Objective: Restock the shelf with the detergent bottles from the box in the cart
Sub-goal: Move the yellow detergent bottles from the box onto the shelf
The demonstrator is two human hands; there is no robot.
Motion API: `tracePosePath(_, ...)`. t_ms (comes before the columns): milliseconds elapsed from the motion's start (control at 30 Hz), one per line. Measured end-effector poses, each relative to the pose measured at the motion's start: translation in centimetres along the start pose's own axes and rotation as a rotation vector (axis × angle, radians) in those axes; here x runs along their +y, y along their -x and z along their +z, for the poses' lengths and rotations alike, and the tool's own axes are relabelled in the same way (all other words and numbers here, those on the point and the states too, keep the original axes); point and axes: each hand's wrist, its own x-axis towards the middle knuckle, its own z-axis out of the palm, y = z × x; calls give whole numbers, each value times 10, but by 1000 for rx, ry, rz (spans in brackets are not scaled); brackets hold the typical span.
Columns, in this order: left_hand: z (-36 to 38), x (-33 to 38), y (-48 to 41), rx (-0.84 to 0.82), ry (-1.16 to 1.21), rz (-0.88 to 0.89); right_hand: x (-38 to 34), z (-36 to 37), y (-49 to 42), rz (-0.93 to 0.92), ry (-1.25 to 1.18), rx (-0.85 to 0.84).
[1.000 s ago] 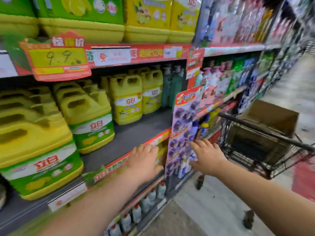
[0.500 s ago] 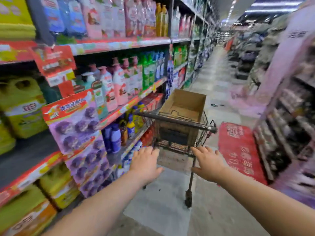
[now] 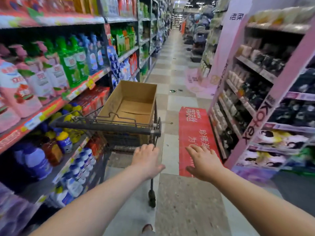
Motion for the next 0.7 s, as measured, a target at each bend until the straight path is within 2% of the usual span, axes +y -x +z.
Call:
tracePosePath(333,-15,26,-213,11,-22,203,95,-27,-139,160,3,-10)
tracePosePath(567,3,41,-313,-46,-52,235,149,-25,-218,182,-27,-44)
tracePosePath(700,14,47,-370,-43,-39,175,187,-26,-281,137,-26,-44)
